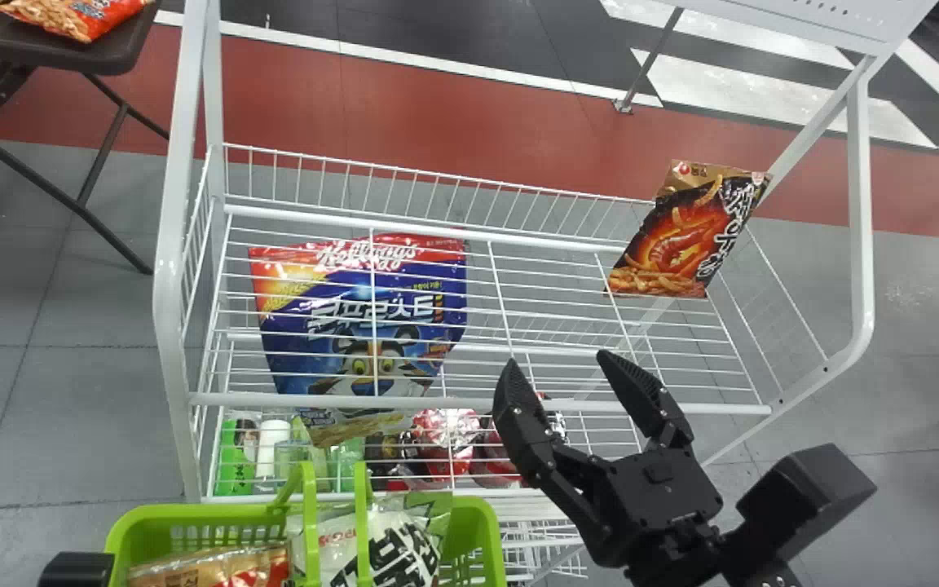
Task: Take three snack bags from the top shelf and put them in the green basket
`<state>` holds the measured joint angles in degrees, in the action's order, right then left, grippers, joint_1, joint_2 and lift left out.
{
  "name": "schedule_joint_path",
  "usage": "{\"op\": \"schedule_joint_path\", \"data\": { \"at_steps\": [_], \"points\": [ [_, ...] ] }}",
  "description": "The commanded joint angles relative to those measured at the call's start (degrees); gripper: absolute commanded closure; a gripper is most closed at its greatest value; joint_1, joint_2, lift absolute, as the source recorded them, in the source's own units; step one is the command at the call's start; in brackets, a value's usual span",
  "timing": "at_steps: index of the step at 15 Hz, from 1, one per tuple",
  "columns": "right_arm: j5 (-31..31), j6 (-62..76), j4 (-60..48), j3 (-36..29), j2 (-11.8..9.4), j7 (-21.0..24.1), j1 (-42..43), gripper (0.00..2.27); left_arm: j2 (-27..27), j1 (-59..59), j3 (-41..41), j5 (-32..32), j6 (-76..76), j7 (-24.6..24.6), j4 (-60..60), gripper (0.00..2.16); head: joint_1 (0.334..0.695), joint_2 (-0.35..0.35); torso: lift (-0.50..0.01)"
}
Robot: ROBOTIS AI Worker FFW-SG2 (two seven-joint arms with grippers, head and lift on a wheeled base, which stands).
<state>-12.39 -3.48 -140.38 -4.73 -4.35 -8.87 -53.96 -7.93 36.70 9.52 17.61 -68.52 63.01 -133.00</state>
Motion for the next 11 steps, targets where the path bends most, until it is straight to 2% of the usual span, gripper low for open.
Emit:
{"op": "schedule_joint_path", "data": {
  "at_steps": [1, 11],
  "points": [
    [0.00, 0.00, 0.01, -0.28, 0.05, 0.00, 0.00, 0.08, 0.02, -0.05, 0.06, 0.05, 0.00, -0.08, 0.02, 1.49, 0.695, -0.350, -0.031],
    [0.00, 0.35, 0.28, -0.98, 0.05, -0.18, 0.35, 0.09, 0.02, -0.14, 0.14, -0.03, -0.18, -0.17, 0.02, 1.49, 0.695, -0.350, -0.031]
  ]
}}
